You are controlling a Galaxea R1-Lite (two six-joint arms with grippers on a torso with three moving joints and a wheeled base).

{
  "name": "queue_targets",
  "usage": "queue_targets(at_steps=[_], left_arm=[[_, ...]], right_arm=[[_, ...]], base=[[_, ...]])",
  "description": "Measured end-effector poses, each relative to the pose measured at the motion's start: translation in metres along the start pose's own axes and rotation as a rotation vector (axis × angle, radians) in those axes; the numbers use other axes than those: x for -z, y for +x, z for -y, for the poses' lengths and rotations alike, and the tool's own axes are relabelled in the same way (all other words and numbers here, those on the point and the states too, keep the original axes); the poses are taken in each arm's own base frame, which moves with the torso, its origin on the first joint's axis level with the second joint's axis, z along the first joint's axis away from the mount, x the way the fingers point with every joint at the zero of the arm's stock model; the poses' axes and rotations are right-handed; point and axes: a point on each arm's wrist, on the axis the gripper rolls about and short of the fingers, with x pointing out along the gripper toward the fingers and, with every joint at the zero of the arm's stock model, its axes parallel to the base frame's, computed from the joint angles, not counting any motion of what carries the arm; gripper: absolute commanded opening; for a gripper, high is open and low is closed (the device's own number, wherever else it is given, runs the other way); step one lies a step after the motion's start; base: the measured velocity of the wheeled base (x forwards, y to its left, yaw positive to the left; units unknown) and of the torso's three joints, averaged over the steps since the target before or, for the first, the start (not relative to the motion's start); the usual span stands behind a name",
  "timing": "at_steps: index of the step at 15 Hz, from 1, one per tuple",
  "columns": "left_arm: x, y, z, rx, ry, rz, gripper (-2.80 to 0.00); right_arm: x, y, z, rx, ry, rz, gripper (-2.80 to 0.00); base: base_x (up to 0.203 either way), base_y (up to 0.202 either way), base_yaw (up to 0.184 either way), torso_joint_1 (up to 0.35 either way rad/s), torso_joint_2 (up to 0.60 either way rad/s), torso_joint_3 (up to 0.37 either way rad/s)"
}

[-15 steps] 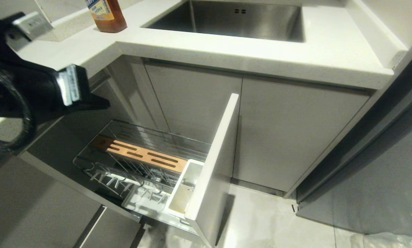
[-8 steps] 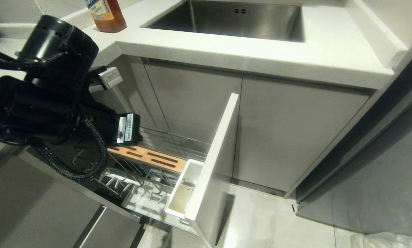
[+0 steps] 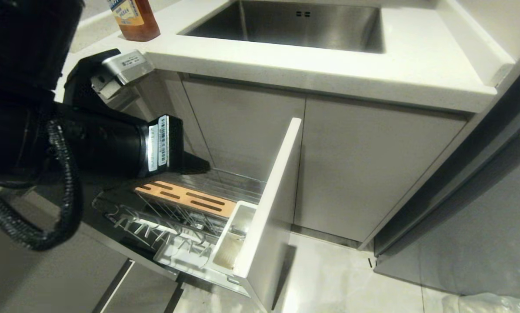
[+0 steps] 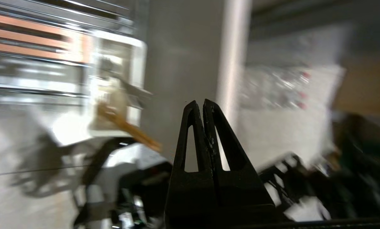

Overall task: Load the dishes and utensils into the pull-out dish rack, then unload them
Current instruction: Close the cupboard

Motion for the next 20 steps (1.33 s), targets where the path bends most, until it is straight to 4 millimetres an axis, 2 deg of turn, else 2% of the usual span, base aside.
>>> queue_targets(at_steps=[3, 7, 13, 20], left_arm=[[0.021, -0.007, 0.026, 0.137, 0.012, -0.057, -2.80], [0.045, 0.001, 0.047, 0.213, 0.042, -0.180, -2.80], [0.064, 0.032, 0.057, 0.201, 0.088, -0.318, -2.80], [0.072, 0.065, 0.057, 0.023, 0.115, -0.295, -2.80]], right_arm=[[0.000, 0.000, 0.000, 0.000, 0.000, 0.000, -2.80], [0.000, 0.000, 0.000, 0.000, 0.000, 0.000, -2.80], [0.000, 0.000, 0.000, 0.000, 0.000, 0.000, -2.80], [0.000, 0.000, 0.000, 0.000, 0.000, 0.000, -2.80]], base=[[0.000, 0.000, 0.000, 0.000, 0.00, 0.000], [0.000, 0.000, 0.000, 0.000, 0.00, 0.000], [0.000, 0.000, 0.000, 0.000, 0.00, 0.000], [0.000, 0.000, 0.000, 0.000, 0.00, 0.000]])
